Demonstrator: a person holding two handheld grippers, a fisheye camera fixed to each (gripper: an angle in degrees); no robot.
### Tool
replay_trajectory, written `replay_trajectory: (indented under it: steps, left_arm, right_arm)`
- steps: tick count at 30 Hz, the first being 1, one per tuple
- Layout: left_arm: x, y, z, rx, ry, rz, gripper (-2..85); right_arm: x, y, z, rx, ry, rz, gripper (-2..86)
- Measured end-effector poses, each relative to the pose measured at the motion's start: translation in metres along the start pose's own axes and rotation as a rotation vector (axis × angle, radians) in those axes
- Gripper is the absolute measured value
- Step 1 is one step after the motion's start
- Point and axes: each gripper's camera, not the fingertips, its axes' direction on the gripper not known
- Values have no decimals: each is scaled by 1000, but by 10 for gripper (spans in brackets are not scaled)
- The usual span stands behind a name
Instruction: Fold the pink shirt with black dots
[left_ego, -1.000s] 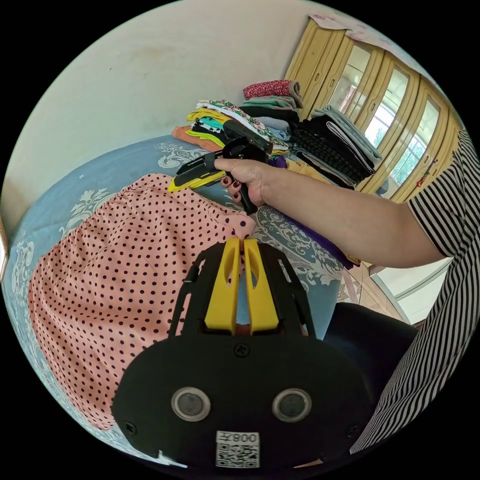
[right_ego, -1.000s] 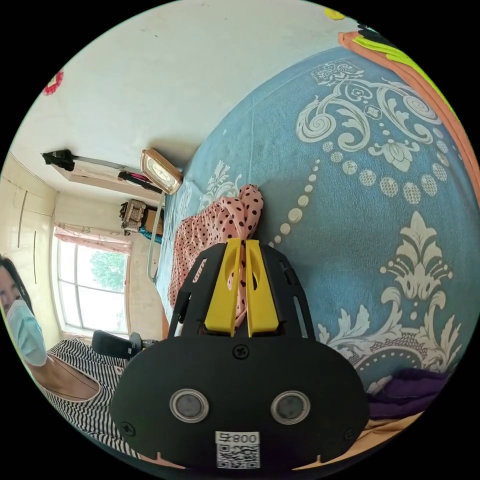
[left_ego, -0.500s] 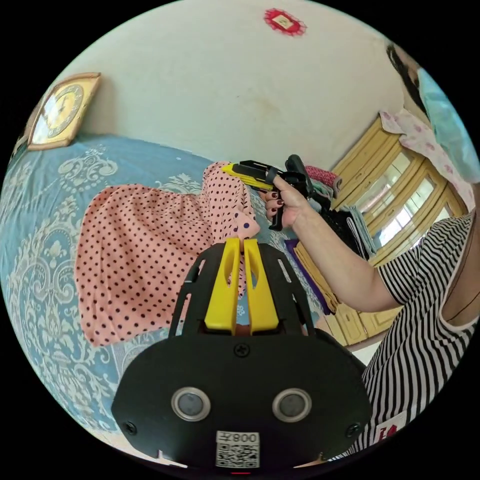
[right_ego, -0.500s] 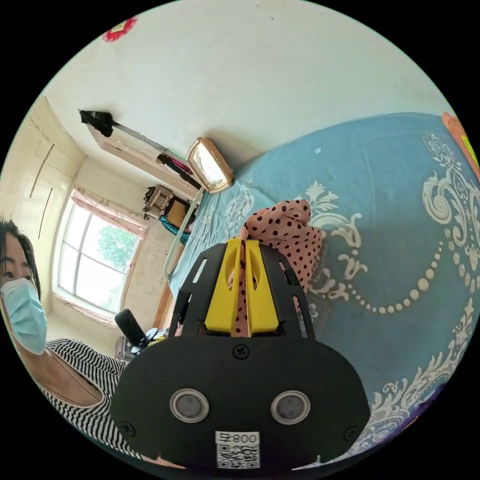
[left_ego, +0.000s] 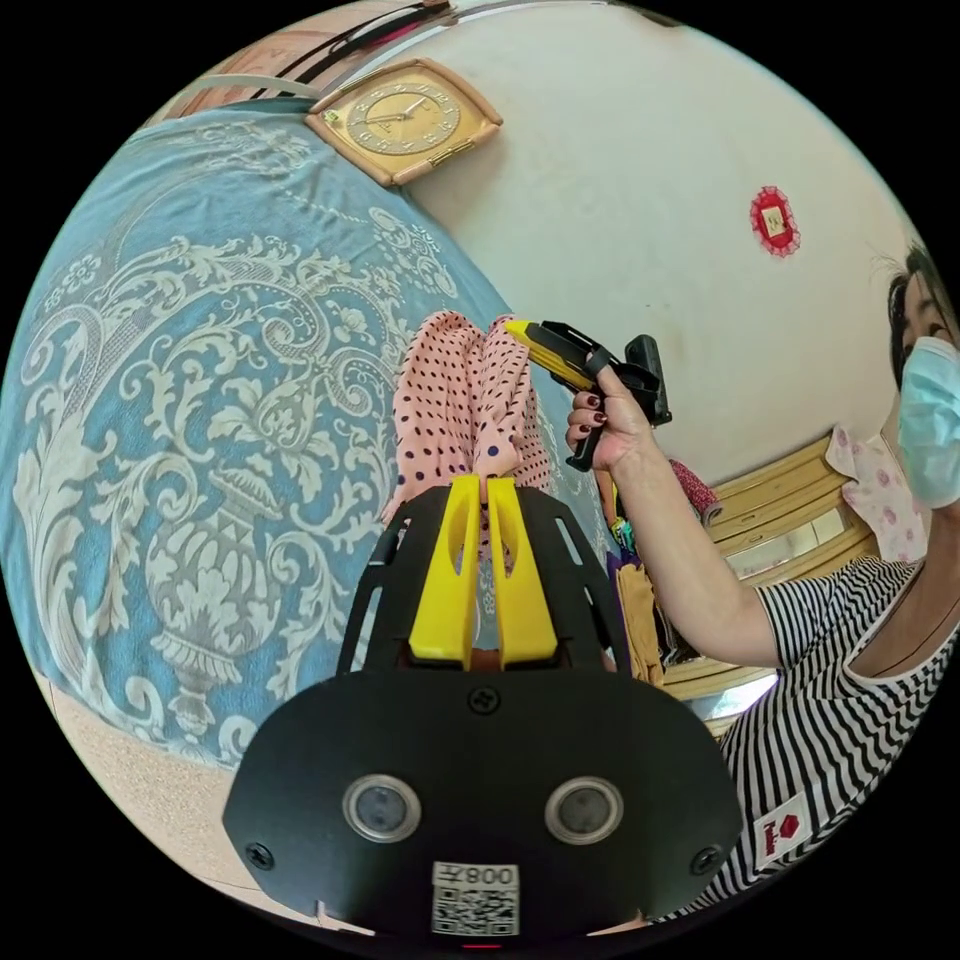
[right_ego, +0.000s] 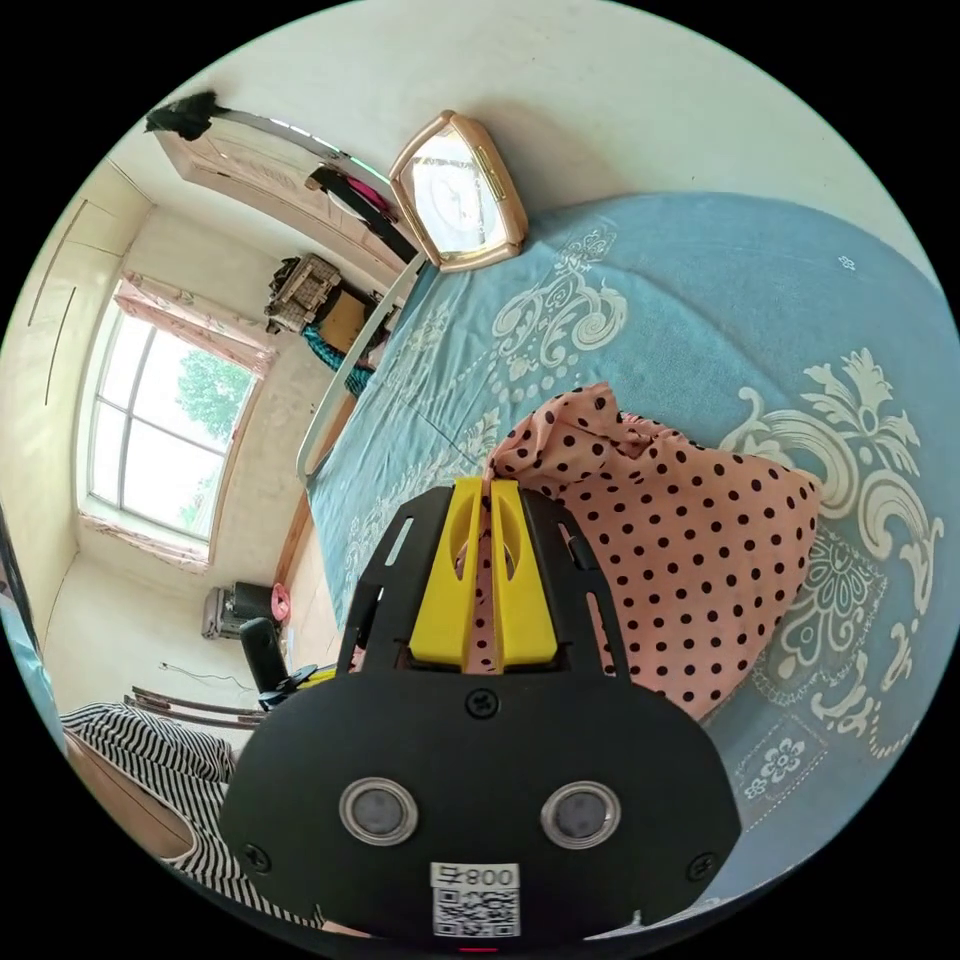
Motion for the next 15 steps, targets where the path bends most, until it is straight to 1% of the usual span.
replay_trajectory:
  steps: [5, 8, 12, 15]
  left_arm:
    - [-9, -16, -31, -5, 4, -76, 12]
    - [-9, -22, -49, 5, 28, -103, 13]
    - [-2, -25, -76, 24, 53, -111, 13]
    - [6, -23, -97, 42, 54, -114, 12]
  right_arm:
    - [15, -12, 76, -104, 66, -21, 17]
    - [26, -15, 103, -134, 83, -22, 22]
    - [33, -12, 112, -109, 26, -58, 36]
    - [38, -4, 110, -79, 11, -105, 24]
